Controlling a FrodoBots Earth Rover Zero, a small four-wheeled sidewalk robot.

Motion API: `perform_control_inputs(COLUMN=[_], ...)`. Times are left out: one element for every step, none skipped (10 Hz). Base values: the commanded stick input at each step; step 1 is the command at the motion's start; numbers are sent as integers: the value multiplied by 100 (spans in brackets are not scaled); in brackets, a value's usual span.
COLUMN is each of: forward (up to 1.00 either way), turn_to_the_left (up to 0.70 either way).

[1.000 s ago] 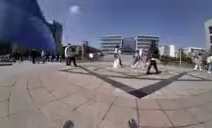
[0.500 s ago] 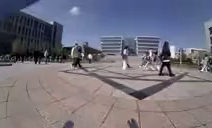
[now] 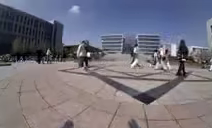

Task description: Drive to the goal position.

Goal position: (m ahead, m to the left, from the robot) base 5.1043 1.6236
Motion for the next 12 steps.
perform_control_inputs(forward=[100,100,100,100,100,95,42,0,0,0,0,0], turn_to_the_left=[0,0,0,0,0,0,0,0,0,0,0,0])
